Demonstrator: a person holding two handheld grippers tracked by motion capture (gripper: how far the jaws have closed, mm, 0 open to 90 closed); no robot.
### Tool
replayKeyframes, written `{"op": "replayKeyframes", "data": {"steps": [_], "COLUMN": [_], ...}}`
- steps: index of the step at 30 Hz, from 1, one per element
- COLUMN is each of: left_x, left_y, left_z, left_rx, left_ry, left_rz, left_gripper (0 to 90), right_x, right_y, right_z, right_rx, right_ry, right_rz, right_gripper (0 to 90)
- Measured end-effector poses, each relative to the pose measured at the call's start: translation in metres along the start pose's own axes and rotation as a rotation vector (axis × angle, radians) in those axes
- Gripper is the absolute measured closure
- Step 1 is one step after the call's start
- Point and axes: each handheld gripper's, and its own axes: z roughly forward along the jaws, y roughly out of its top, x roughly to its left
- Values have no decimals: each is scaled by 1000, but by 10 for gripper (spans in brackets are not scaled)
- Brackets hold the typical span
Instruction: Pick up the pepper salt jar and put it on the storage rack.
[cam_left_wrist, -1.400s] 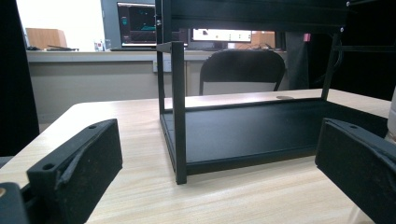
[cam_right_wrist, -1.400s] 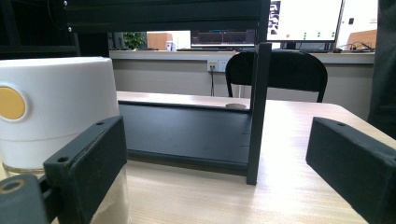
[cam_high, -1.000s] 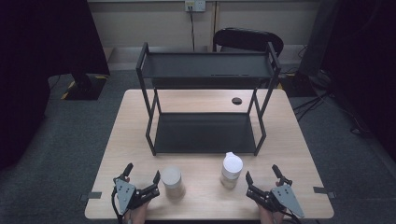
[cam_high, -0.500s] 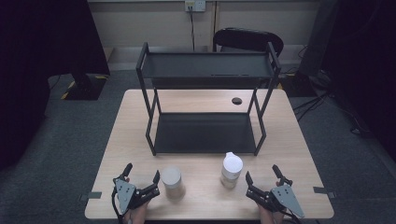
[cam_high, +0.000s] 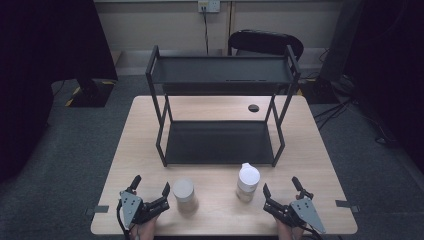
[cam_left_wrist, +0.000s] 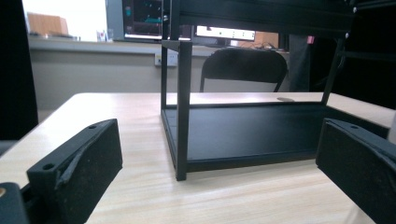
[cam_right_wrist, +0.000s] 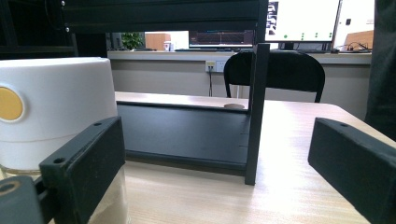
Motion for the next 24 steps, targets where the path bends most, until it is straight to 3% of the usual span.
{"op": "replayKeyframes", "data": {"steps": [8,14,20,24], "left_x": [-2,1,-2,-6], "left_y": [15,21,31,36], "left_z": [-5,-10,-19,-22], "left_rx": [17,15,-34,-71], "left_ry": [-10,-27,-59,-82], "left_rz": [18,-5,4,39], "left_gripper": [0,0,0,0], "right_x": [0,0,0,0], "right_y": [0,0,0,0], "right_z": [0,0,0,0], "right_rx": [0,0,0,0], "right_ry": [0,0,0,0], "right_rz": [0,0,0,0], "right_gripper": [28,28,28,28]}}
